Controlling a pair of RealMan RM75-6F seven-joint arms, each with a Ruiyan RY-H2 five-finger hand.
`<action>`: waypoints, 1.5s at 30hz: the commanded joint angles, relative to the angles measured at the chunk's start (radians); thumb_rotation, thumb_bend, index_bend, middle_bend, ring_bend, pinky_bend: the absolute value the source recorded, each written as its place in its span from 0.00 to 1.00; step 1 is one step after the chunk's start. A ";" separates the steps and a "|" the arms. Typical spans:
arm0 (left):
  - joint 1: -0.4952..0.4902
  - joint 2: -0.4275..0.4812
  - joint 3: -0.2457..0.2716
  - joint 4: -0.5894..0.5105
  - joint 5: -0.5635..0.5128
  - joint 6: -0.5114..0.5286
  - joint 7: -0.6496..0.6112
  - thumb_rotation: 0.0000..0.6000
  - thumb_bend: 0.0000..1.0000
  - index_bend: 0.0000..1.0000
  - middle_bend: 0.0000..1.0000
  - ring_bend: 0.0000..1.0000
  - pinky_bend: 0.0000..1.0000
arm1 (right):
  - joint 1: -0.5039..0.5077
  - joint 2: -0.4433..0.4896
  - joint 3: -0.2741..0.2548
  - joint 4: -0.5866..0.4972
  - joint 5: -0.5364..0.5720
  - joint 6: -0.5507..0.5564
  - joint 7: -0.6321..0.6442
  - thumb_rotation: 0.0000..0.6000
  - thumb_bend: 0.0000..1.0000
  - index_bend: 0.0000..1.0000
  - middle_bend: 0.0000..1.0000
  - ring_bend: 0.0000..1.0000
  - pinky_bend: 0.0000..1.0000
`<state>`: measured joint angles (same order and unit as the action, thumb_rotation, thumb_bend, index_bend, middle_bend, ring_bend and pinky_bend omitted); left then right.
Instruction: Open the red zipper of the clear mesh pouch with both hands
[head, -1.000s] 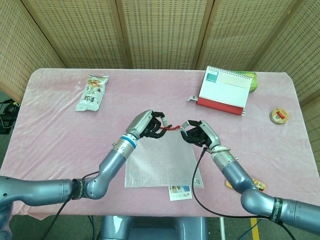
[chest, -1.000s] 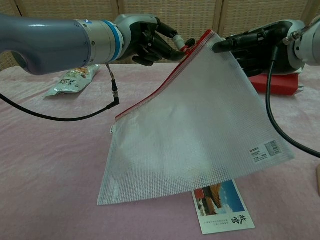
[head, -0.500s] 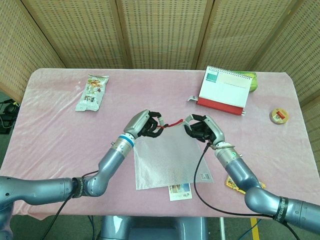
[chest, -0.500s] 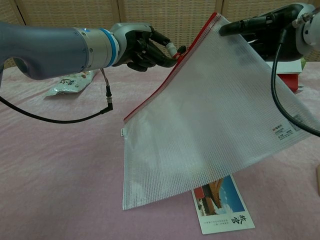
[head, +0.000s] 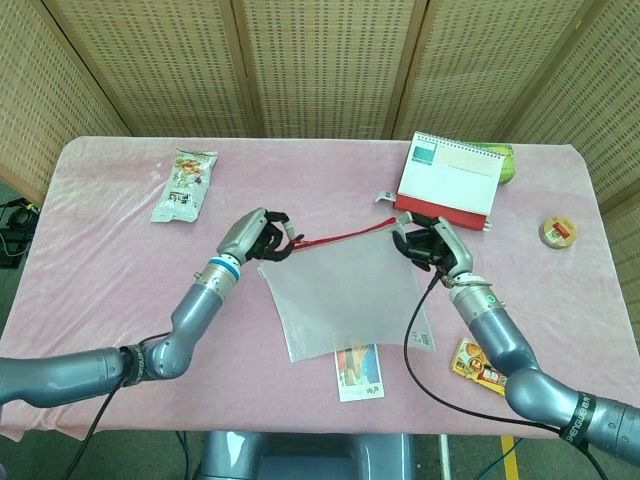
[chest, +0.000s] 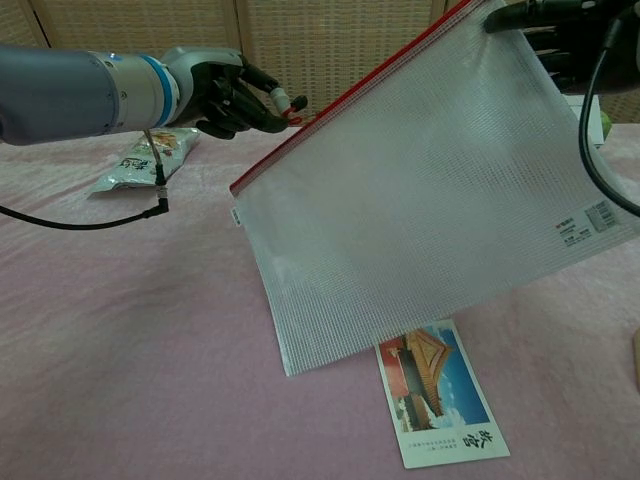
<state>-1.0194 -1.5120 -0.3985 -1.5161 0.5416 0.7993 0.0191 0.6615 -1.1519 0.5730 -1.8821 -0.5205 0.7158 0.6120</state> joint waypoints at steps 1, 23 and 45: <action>0.018 0.027 0.010 0.010 -0.009 -0.015 -0.004 1.00 0.85 0.87 0.88 0.91 1.00 | -0.025 0.008 0.022 0.010 -0.007 0.006 0.034 1.00 0.83 0.77 1.00 1.00 1.00; 0.026 0.176 0.073 0.022 -0.111 -0.120 0.011 1.00 0.85 0.87 0.88 0.91 1.00 | -0.072 -0.007 0.034 0.048 0.023 0.048 0.073 1.00 0.84 0.77 1.00 1.00 1.00; 0.201 0.314 0.077 -0.086 0.243 0.097 -0.063 1.00 0.00 0.00 0.86 0.91 1.00 | -0.131 -0.007 -0.264 0.216 -0.561 0.359 -0.448 1.00 0.00 0.02 0.93 0.97 1.00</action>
<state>-0.8865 -1.2455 -0.3387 -1.5558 0.6803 0.7828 -0.0507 0.5769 -1.1471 0.4043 -1.7311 -0.8860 0.9150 0.3079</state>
